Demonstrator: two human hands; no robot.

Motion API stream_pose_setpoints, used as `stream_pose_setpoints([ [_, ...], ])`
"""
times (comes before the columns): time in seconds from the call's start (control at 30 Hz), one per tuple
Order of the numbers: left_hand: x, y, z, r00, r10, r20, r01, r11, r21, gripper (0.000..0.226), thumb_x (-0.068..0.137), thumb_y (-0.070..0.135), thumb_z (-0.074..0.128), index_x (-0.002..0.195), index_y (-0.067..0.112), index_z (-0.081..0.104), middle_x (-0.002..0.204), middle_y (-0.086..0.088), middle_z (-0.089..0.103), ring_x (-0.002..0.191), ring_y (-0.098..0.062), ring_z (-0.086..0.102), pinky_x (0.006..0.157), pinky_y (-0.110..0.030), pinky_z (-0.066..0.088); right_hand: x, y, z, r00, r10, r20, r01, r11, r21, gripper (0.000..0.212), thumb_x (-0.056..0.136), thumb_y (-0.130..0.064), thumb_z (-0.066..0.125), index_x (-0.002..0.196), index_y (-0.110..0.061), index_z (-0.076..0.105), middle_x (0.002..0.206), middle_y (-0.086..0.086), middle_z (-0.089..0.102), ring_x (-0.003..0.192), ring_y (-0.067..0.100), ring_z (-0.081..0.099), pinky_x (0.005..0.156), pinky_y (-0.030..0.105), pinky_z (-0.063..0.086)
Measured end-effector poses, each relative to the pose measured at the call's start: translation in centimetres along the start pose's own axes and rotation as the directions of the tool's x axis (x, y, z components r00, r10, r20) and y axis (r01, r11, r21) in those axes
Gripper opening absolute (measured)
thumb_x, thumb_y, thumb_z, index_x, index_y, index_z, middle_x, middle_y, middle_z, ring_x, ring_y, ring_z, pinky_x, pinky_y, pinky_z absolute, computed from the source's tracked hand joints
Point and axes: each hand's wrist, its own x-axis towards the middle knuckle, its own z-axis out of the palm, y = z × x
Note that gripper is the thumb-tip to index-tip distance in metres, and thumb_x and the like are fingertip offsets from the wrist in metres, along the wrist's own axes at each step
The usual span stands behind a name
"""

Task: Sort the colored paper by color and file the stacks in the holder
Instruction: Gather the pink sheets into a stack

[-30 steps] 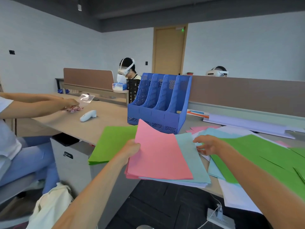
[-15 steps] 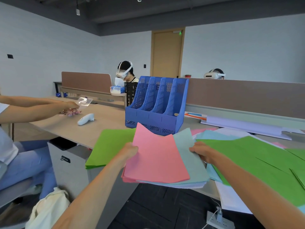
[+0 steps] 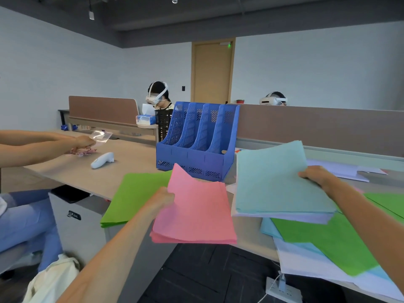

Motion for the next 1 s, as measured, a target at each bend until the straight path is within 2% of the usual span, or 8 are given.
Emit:
stream_pose_setpoints([
  [0.13, 0.1, 0.0, 0.2, 1.000, 0.016, -0.007, -0.015, 0.996, 0.088, 0.032, 0.090, 0.003, 0.041, 0.114, 0.002, 0.062, 0.110, -0.015, 0.064, 0.094, -0.025, 0.059, 0.079, -0.029, 0.044, 0.4, 0.5, 0.2, 0.997, 0.068, 0.047, -0.071, 0.996, 0.056, 0.020, 0.091, -0.001, 0.056, 0.109, 0.005, 0.060, 0.104, 0.023, 0.063, 0.087, 0.033, 0.059, 0.087, 0.047, 0.049],
  [0.3, 0.5, 0.0, 0.4, 0.999, 0.031, 0.006, -0.032, 0.989, 0.145, 0.033, 0.089, 0.004, 0.041, 0.116, 0.008, 0.060, 0.111, -0.010, 0.063, 0.096, -0.024, 0.058, 0.079, -0.028, 0.044, 0.4, 0.8, 1.6, 0.982, 0.107, 0.153, -0.128, 0.982, 0.136, 0.023, 0.095, -0.004, 0.047, 0.115, 0.002, 0.058, 0.102, 0.019, 0.064, 0.083, 0.032, 0.060, 0.074, 0.037, 0.049],
  [0.4, 0.6, 0.0, 0.6, 0.999, 0.047, 0.017, -0.049, 0.988, 0.149, 0.035, 0.089, 0.003, 0.042, 0.119, 0.006, 0.061, 0.116, -0.013, 0.064, 0.101, -0.026, 0.060, 0.084, -0.029, 0.045, 0.6, 0.9, 2.7, 0.976, 0.113, 0.183, -0.144, 0.975, 0.167, 0.028, 0.095, -0.004, 0.047, 0.120, 0.004, 0.057, 0.116, 0.023, 0.061, 0.096, 0.034, 0.058, 0.076, 0.036, 0.048],
  [0.6, 0.8, 0.4, 0.4, 0.998, -0.023, -0.053, 0.039, 0.945, 0.324, 0.040, 0.092, 0.023, 0.051, 0.127, 0.003, 0.052, 0.127, -0.013, 0.057, 0.116, -0.029, 0.055, 0.085, -0.029, 0.042, 0.4, 0.9, 6.4, 0.971, 0.109, 0.214, -0.132, 0.987, 0.096, 0.024, 0.092, -0.003, 0.055, 0.114, 0.006, 0.059, 0.111, 0.023, 0.064, 0.092, 0.033, 0.061, 0.090, 0.046, 0.050],
  [0.7, 0.5, 0.7, 0.0, 0.984, 0.057, -0.171, 0.038, 0.864, 0.503, 0.044, 0.091, 0.033, 0.050, 0.126, 0.007, 0.048, 0.131, -0.014, 0.051, 0.124, -0.032, 0.043, 0.091, -0.035, 0.039, -0.3, 0.9, 9.0, 0.964, 0.090, 0.252, -0.112, 0.991, 0.075, 0.011, 0.092, 0.000, 0.054, 0.101, 0.002, 0.060, 0.094, 0.018, 0.065, 0.078, 0.029, 0.060, 0.078, 0.039, 0.051],
  [0.8, 0.2, 1.1, 0.7, 0.968, 0.178, -0.176, -0.100, 0.919, 0.382, 0.034, 0.092, 0.021, 0.046, 0.123, 0.011, 0.054, 0.128, -0.010, 0.058, 0.120, -0.029, 0.049, 0.097, -0.034, 0.041, -0.8, 1.4, 11.6, 0.953, 0.091, 0.288, -0.106, 0.994, 0.035, 0.010, 0.091, 0.003, 0.053, 0.083, -0.003, 0.056, 0.078, 0.013, 0.057, 0.064, 0.023, 0.052, 0.061, 0.029, 0.044],
  [0.87, -0.1, 1.3, 1.6, 0.963, 0.211, -0.165, -0.161, 0.949, 0.273, 0.029, 0.093, 0.014, 0.044, 0.119, 0.012, 0.058, 0.121, -0.006, 0.061, 0.111, -0.023, 0.055, 0.089, -0.027, 0.041, -1.2, 2.0, 13.0, 0.942, 0.078, 0.325, -0.094, 0.995, 0.033, 0.010, 0.089, 0.004, 0.052, 0.085, -0.004, 0.056, 0.078, 0.013, 0.053, 0.062, 0.020, 0.048, 0.059, 0.028, 0.040],
  [1.0, -0.6, 2.2, 3.4, 0.960, 0.263, -0.099, -0.228, 0.935, 0.271, 0.021, 0.094, 0.012, 0.045, 0.109, 0.013, 0.059, 0.119, -0.006, 0.059, 0.107, -0.022, 0.057, 0.085, -0.026, 0.039, -1.8, 3.4, 14.5, 0.928, 0.116, 0.353, -0.139, 0.989, 0.042, 0.021, 0.088, 0.008, 0.047, 0.075, -0.006, 0.053, 0.072, 0.012, 0.050, 0.058, 0.019, 0.047, 0.056, 0.026, 0.040],
])
